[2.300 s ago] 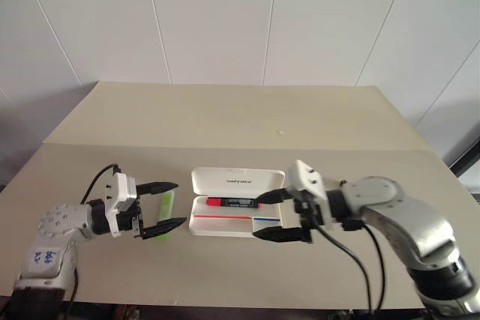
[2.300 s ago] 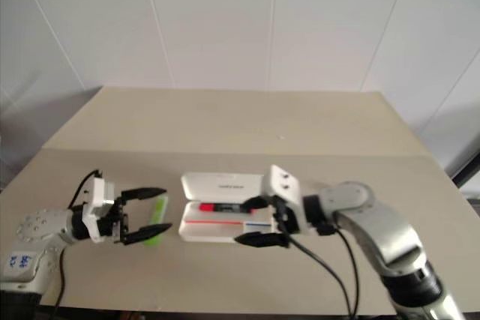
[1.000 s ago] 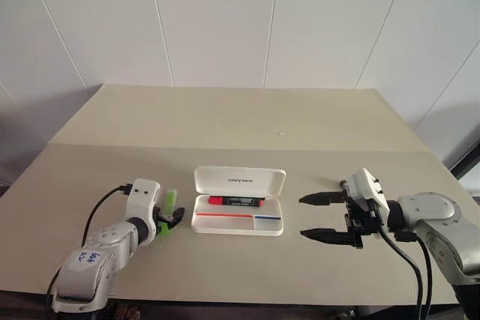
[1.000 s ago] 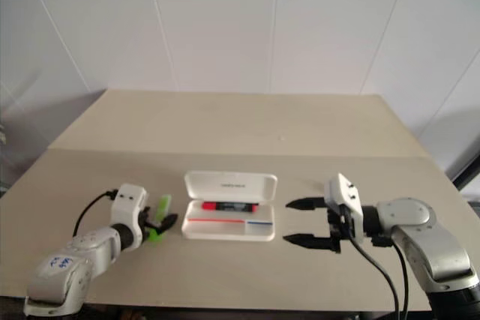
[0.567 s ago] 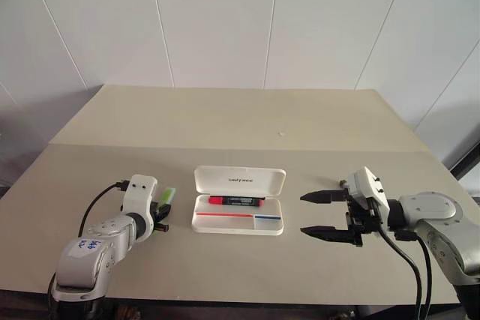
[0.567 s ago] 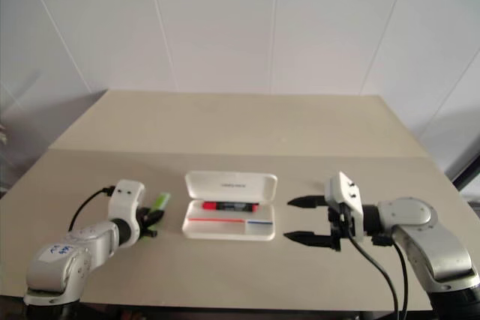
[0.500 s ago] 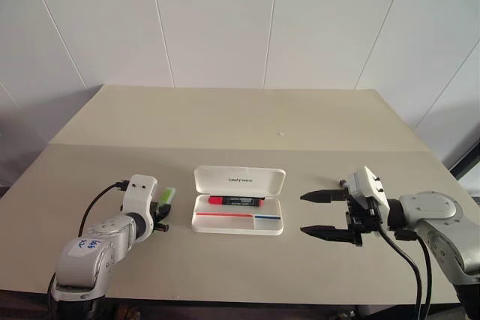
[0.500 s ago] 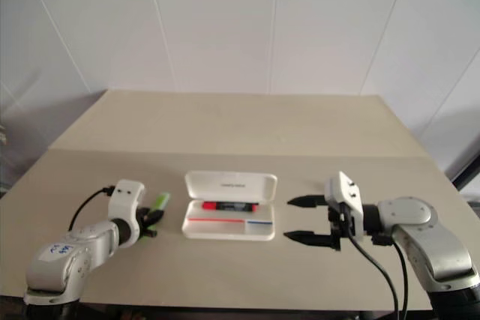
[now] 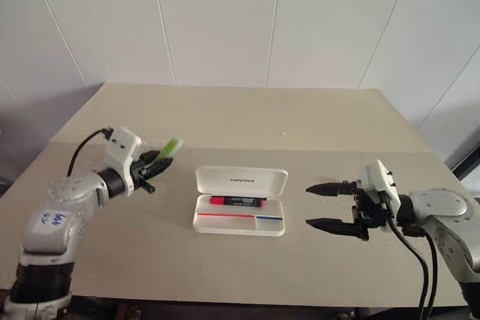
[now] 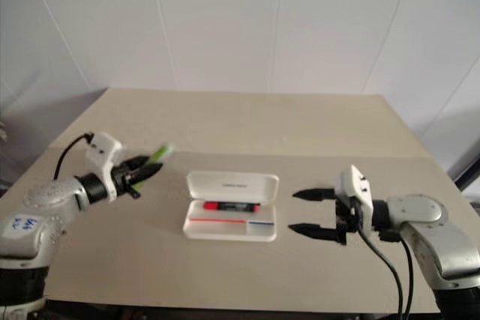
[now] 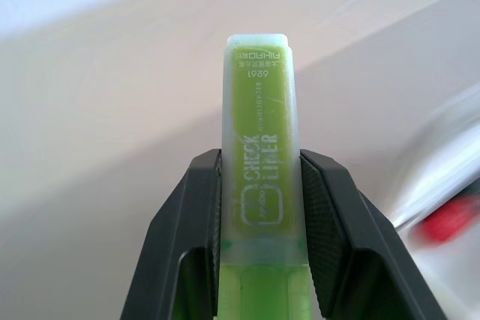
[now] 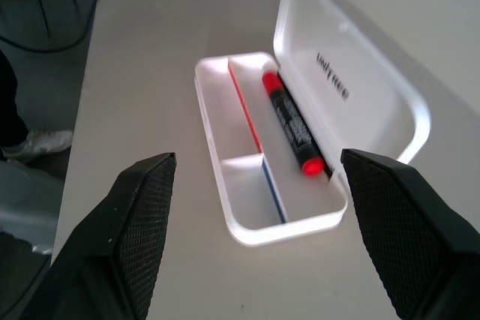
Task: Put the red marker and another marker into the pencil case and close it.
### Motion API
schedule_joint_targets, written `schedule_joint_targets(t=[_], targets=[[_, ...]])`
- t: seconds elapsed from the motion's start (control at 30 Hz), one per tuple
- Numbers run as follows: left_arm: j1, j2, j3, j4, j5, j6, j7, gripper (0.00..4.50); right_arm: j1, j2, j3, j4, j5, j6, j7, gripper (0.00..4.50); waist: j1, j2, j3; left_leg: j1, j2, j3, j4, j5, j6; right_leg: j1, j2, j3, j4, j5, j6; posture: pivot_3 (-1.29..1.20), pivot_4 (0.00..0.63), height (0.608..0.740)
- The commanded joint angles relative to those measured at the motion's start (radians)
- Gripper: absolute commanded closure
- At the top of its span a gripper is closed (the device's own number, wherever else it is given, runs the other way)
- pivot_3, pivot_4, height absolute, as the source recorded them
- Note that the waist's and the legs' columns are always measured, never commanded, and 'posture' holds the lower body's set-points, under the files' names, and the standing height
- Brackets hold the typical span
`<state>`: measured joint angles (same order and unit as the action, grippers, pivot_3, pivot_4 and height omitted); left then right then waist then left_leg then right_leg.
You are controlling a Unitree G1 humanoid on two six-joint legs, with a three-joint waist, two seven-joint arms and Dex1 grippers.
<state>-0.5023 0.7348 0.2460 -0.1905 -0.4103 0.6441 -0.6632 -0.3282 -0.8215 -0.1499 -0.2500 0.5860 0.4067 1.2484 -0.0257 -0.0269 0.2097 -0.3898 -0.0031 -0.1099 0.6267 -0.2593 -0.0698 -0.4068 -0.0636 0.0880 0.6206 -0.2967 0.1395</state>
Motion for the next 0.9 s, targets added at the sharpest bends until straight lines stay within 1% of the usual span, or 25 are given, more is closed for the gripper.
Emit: schedule_joint_targets(t=[0.03,0.1,0.2,0.33,0.43,0.6,0.77,0.9], targets=[[-0.070,0.059,-0.023,-0.004,-0.066,-0.099,-0.203,3.42,0.007,0.007,-0.060,-0.008,0.046,-0.046,0.016,0.00,-0.001,0.000,0.000,0.000,0.000,0.000,0.000,0.000,0.000,0.000,0.000,0.000,0.000,0.000,0.000,0.00,0.150,0.740],[-0.119,0.065,-0.056,0.001,-0.104,-0.136,-0.314,3.42,0.011,0.013,-0.070,-0.007,0.054,-0.062,0.014,0.00,0.000,0.000,0.000,0.000,0.000,0.000,0.000,0.000,0.000,0.000,0.000,0.000,0.000,0.000,0.000,0.00,0.150,0.740],[-0.149,0.069,-0.108,-0.005,-0.167,-0.135,-0.466,3.42,0.024,0.017,-0.073,-0.016,0.057,-0.072,0.000,0.00,-0.002,0.000,0.000,0.000,0.000,0.001,0.000,0.000,0.000,0.000,0.000,0.000,0.000,0.000,0.000,0.00,0.150,0.740],[-0.142,0.097,-0.209,-0.023,-0.171,-0.112,-0.596,3.42,0.055,0.019,-0.082,-0.041,0.058,-0.075,-0.027,0.00,-0.005,0.000,0.000,0.000,0.000,0.001,0.000,0.000,0.000,-0.001,0.001,0.001,0.001,0.000,0.000,0.00,0.150,0.740],[-0.158,0.092,-0.298,0.027,-0.093,-0.154,-0.631,3.42,0.087,0.017,-0.094,-0.062,0.057,-0.074,-0.046,0.00,-0.004,0.000,0.000,0.001,0.001,0.001,0.001,0.000,0.000,-0.001,0.001,0.001,0.003,0.000,0.000,0.00,0.150,0.740],[-0.188,0.068,-0.394,0.110,0.009,-0.240,-0.669,3.42,0.125,0.012,-0.110,-0.089,0.064,-0.069,-0.070,0.00,-0.003,0.000,0.000,0.001,0.001,0.002,0.002,0.000,0.001,-0.001,0.002,0.002,0.004,0.000,0.000,0.00,0.150,0.740],[-0.281,-0.040,-0.520,0.274,0.171,-0.334,-0.623,3.42,0.158,0.014,-0.125,-0.112,0.065,-0.068,-0.097,0.00,0.003,0.000,0.000,0.001,0.000,0.001,0.003,0.000,0.001,0.000,0.001,0.002,0.004,0.000,0.001,0.00,0.150,0.740],[-0.299,-0.078,-0.548,0.325,0.211,-0.370,-0.640,3.42,0.174,0.015,-0.129,-0.125,0.064,-0.067,-0.114,0.00,-0.003,0.000,0.000,0.000,0.000,0.001,0.003,0.000,0.001,-0.001,0.001,0.002,0.003,0.001,0.001,0.00,0.150,0.740]])
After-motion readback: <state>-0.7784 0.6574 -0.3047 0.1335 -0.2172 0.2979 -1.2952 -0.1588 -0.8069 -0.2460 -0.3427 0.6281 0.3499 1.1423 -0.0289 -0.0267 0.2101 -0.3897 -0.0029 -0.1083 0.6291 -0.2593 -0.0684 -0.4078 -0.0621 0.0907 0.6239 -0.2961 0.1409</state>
